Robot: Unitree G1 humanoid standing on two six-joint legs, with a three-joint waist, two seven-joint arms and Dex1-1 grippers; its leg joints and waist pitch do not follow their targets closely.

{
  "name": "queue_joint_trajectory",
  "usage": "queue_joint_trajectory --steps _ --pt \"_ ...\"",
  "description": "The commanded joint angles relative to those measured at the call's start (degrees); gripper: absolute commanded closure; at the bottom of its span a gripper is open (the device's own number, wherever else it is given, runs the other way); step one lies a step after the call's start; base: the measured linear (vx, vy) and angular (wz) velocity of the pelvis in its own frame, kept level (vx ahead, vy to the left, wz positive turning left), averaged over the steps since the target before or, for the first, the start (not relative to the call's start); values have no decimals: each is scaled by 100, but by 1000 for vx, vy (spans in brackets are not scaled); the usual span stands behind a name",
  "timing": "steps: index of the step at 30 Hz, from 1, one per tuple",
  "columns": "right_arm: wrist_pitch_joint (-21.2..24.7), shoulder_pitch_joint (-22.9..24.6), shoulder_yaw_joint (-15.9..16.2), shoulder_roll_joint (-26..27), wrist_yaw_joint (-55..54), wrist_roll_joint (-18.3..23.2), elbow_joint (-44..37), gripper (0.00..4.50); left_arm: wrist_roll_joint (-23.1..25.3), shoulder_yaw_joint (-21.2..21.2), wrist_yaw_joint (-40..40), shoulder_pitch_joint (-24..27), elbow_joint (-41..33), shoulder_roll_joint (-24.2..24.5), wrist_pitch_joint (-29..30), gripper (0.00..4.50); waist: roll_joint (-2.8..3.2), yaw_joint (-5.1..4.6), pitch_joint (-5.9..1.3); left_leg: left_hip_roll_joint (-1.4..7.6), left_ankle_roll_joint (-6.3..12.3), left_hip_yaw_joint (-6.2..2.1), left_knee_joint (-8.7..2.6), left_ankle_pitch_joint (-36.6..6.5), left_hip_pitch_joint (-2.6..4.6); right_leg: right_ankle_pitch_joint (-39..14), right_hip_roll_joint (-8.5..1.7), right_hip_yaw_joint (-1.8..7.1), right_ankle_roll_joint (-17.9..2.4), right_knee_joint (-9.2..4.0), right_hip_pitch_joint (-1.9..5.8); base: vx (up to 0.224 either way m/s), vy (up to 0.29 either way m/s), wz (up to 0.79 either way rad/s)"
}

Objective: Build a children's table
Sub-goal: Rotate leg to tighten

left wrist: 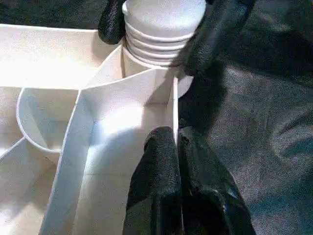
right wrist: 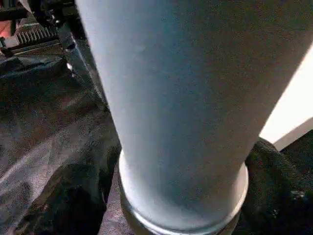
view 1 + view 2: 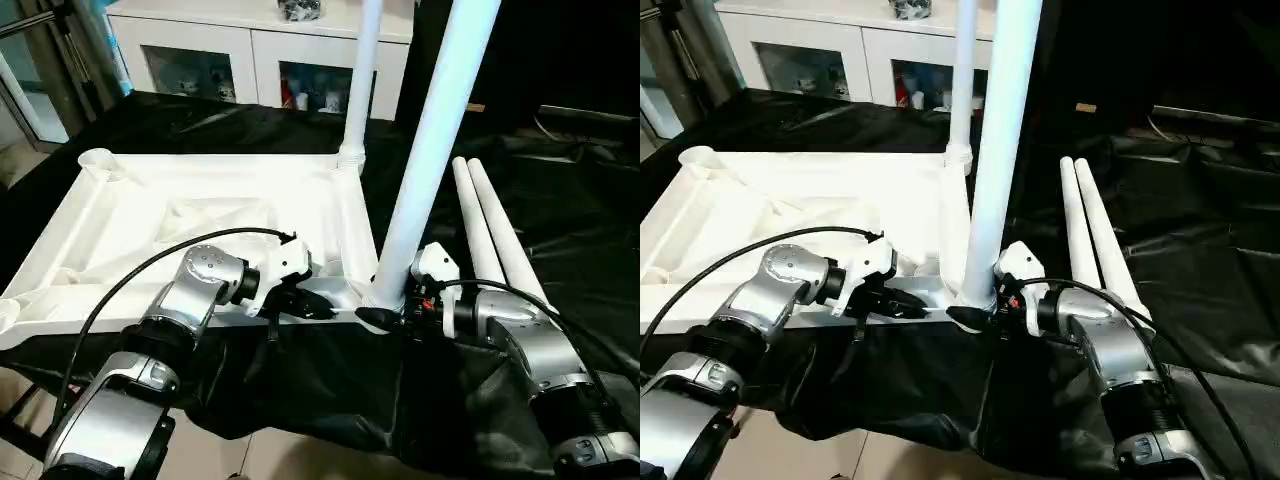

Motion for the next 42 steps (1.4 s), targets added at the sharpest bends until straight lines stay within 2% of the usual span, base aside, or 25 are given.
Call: queue_joint_trajectory --steps 1,4,5,6,8,11,12,13,14,17,18,20,25,26,28,29,30,32,34,36,38,39,40,41,42 --pt "103 145 584 379 164 -32 -41 143 -115 -51 319 -93 -162 -312 -40 450 16 2 -348 188 364 -45 -393 -969 3 -892 -341 311 -1422 -369 321 0 0 0" --pt "104 126 519 598 -380 -182 138 169 -61 32 742 -193 -21 -470 2 450 13 -14 -319 178 295 -45 -408 -1172 13 -1295 -346 307 -1337 -419 298 0 0 0" --pt "49 60 400 793 -934 -292 368 171 -53 88 993 -274 63 -590 92 450 -21 -25 -308 164 237 -49 -415 -1295 22 -1673 -358 304 -1223 -465 294 0 0 0" --pt "35 27 344 869 -1158 -330 464 174 -48 110 1107 -310 102 -641 120 450 4 -38 -288 156 157 -61 -425 -1461 53 -2143 -367 298 -1102 -516 254 0 0 0" --pt "37 -98 110 1163 -1997 -428 800 177 -14 200 1597 -457 257 -844 248 450 -5 -68 -285 149 65 -80 -432 -1539 62 -2535 -370 295 -922 -565 247 0 0 0" --pt "92 -252 -215 1513 -2872 -365 1137 178 -3 345 2305 -644 449 -1132 391 450 3 -139 -279 140 35 -96 -445 -1655 60 -2610 -351 277 -856 -590 228 0 0 0" --pt "120 -329 -380 1672 -3339 -347 1281 178 -20 416 2602 -723 524 -1273 458 450 9 -154 -281 139 31 -87 -435 -1670 75 -2581 -353 287 -864 -594 199 0 0 0" --pt "120 -329 -380 1672 -3339 -347 1281 178 -20 416 2602 -723 524 -1273 458 450 8 -153 -286 136 34 -96 -439 -1680 75 -2574 -352 281 -872 -594 205 0 0 0" --pt "151 -430 -572 1833 -3780 -312 1425 178 -46 468 2864 -803 587 -1434 502 450 -9 -156 -286 117 94 -82 -431 -1640 46 -2538 -342 277 -842 -607 222 0 0 0" --pt "85 -498 -671 1922 -3929 -299 1504 178 -73 480 2938 -841 605 -1542 485 450 -3 -135 -304 121 155 -80 -431 -1577 53 -2365 -343 285 -853 -598 217 0 0 0" --pt "-59 -536 -699 1955 -3915 -310 1543 143 -54 471 2927 -852 622 -1588 435 450 19 -141 -306 120 185 -76 -433 -1495 24 -2148 -334 291 -898 -577 235 0 0 0" --pt "-149 -550 -698 1950 -3915 -338 1553 108 -21 446 2905 -850 635 -1597 388 450 11 -130 -321 127 221 -74 -425 -1388 11 -1903 -342 296 -971 -544 254 0 0 0" --pt "-333 -631 -739 1871 -4113 -428 1645 66 93 393 3042 -871 739 -1605 -100 450 26 -130 -338 127 295 -58 -407 -1206 3 -1497 -337 300 -1133 -500 269 0 0 0" --pt "-364 -617 -705 1785 -4116 -479 1517 62 45 489 3187 -896 759 -1611 -258 422 20 -122 -339 128 316 -58 -406 -1165 1 -1427 -337 300 -1161 -486 281 0 0 0" --pt "-337 -547 -641 1656 -4011 -515 1243 62 -118 644 3177 -895 677 -1609 -258 422 36 -105 -351 123 368 -58 -392 -1056 -16 -1288 -343 301 -1199 -461 302 0 0 0" --pt "-298 -486 -602 1579 -3922 -522 1049 62 -211 724 3143 -878 593 -1596 -213 422 49 -83 -379 144 407 -66 -376 -853 -40 -953 -358 301 -1286 -407 336 0 0 0" --pt "-185 -390 -596 1492 -3825 -484 778 62 -184 728 3213 -833 459 -1529 -269 387 42 -96 -379 142 473 -71 -374 -721 -58 -663 -327 292 -1318 -375 334 0 0 0" --pt "-87 -250 -607 1388 -3760 -447 431 62 -147 766 3370 -762 259 -1425 -320 385 44 -113 -392 144 591 -71 -354 -570 -69 -290 -329 295 -1364 -331 353 0 0 0" --pt "-41 -149 -606 1311 -3700 -421 212 62 -144 842 3519 -720 120 -1338 -294 382 57 -117 -386 135 672 -59 -341 -574 -62 -190 -331 299 -1453 -329 354 0 0 0" --pt "37 112 -570 1125 -3506 -362 -302 62 -156 1021 3709 -562 -299 -1061 -120 353 62 -96 -380 155 704 -54 -341 -558 -37 -111 -330 308 -1483 -326 351 0 0 0" --pt "227 431 -461 874 -3180 -266 -897 62 43 1216 4083 -313 -786 -604 62 340 71 -94 -384 161 771 -54 -332 -497 -64 65 -315 304 -1514 -288 365 0 0 0" --pt "227 431 -461 874 -3180 -266 -897 62 43 1216 4083 -313 -786 -604 62 339 81 -86 -389 167 771 -70 -324 -519 -65 134 -308 293 -1520 -264 378 0 0 0" --pt "243 493 -418 798 -3089 -270 -1008 62 84 1263 4147 -257 -881 -495 86 339 97 -121 -377 160 755 -74 -346 -599 -91 -21 -315 284 -1456 -289 380 0 0 0" --pt "453 696 -323 585 -2809 -182 -1379 62 263 1419 4310 -16 -1286 -117 330 339 90 -131 -372 154 655 -67 -346 -727 -57 -287 -289 276 -1409 -321 355 0 0 0" --pt "453 696 -323 585 -2809 -182 -1379 62 263 1419 4310 -16 -1286 -117 330 339 85 -126 -361 169 610 -72 -354 -763 -51 -381 -293 284 -1392 -324 362 0 0 0"
